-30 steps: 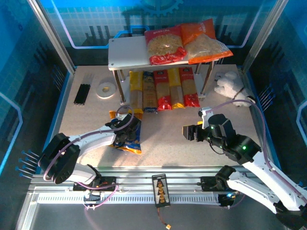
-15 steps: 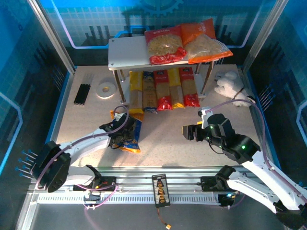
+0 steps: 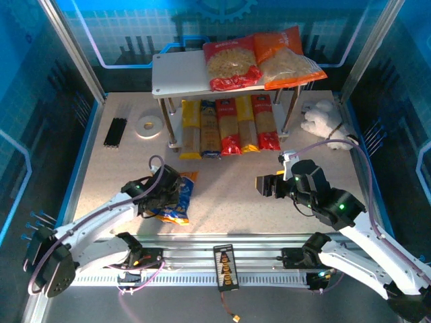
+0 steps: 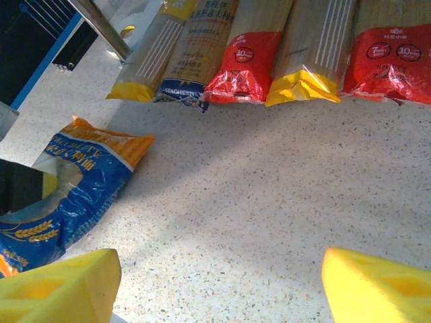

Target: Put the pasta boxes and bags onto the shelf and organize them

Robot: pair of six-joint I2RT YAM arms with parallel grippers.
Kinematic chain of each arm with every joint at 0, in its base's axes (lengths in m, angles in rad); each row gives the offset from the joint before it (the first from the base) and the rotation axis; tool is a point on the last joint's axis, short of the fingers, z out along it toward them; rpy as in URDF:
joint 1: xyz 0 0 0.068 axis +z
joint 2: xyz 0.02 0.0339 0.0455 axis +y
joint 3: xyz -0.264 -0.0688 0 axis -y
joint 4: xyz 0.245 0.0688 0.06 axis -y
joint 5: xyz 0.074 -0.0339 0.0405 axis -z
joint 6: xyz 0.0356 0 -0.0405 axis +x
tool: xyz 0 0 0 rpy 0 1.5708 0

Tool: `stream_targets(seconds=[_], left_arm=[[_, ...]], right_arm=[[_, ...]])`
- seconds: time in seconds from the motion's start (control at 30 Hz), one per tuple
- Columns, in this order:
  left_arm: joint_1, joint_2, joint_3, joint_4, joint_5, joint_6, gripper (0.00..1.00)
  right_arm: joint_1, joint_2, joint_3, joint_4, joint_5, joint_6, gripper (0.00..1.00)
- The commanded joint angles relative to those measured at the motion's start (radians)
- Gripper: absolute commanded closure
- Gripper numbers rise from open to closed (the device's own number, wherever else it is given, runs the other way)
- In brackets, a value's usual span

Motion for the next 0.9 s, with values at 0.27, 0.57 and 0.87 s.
stream_targets(seconds=[0.27, 0.57, 0.87], left_arm=[[-0.007, -0.187, 0.226, -0.159, -0.038, 0.045, 1.00], [-0.011, -0.258, 0.458, -0.263, -0.035, 0.112, 1.00], [-0.012, -0.167, 0.795, -0.251, -0.071, 0.278, 1.00]], right_arm=[[0.006, -0.002, -0.008, 0.013, 0.001, 0.018, 0.21], [0.007, 0.032, 0.005, 0.026, -0.003, 0.013, 0.21], [0.006, 0.064, 0.030, 0.041, -0.007, 0.004, 0.21]])
